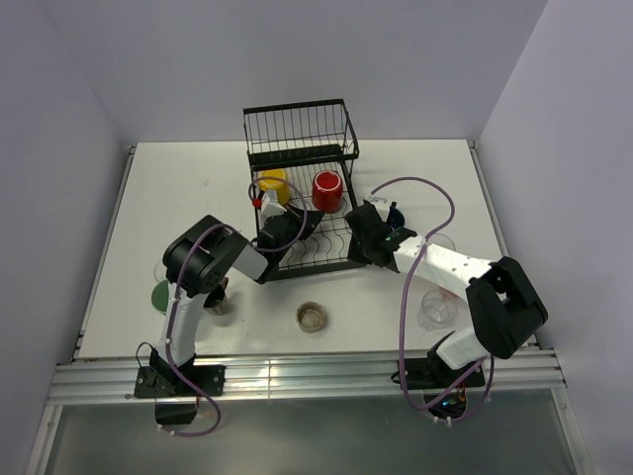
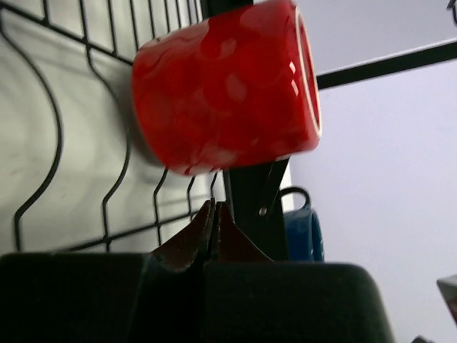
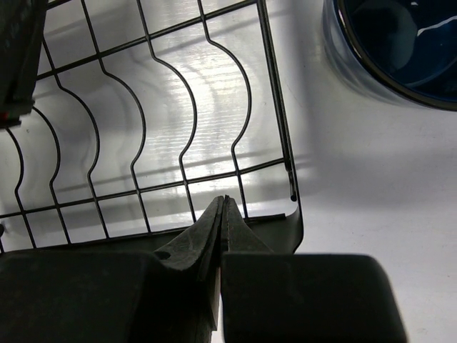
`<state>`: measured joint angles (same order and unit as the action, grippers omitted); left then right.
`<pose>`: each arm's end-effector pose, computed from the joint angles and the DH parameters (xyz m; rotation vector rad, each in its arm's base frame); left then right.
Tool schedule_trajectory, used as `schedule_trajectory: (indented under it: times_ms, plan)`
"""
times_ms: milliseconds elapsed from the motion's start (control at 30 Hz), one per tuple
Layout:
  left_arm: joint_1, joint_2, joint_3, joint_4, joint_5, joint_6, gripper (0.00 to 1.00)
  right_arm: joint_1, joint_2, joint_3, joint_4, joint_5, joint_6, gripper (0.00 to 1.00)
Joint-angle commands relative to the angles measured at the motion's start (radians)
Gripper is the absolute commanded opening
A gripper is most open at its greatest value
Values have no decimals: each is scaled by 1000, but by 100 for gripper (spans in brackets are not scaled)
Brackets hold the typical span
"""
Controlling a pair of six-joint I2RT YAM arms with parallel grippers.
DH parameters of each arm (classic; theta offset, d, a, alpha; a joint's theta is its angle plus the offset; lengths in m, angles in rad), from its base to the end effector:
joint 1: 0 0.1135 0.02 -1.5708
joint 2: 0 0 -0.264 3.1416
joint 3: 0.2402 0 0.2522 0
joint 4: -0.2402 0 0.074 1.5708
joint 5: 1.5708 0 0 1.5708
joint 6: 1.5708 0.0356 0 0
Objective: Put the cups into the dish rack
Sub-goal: Place the cup upside down on the dish rack, then grab a cup with the right arm
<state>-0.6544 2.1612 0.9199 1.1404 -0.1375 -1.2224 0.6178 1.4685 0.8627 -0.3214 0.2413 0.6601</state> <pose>0.3296 -0.2467 0.1094 -0.6259 1.7353 -1.2674 0.2444 0.1632 0.1991 0.1524 2.4725 0.2512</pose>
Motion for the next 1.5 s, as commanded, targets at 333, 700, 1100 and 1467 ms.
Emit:
schedule_trajectory:
  times_ms: [333,700,1100,1467]
  plan:
    - [-40,-274,-177,18,35,129,2,7,0,38,-110,32,-11,0]
    - [-79,-757,-293,-459,-39,193,25,2,-31,159,-169,56,-11,0]
    - [-80,-1250,-211,-1128,-157,308,69,-110,-88,254,-249,90,-42,19]
    - [-79,-1330,-161,-1263,-146,357,74,-210,56,390,-283,122,-79,45]
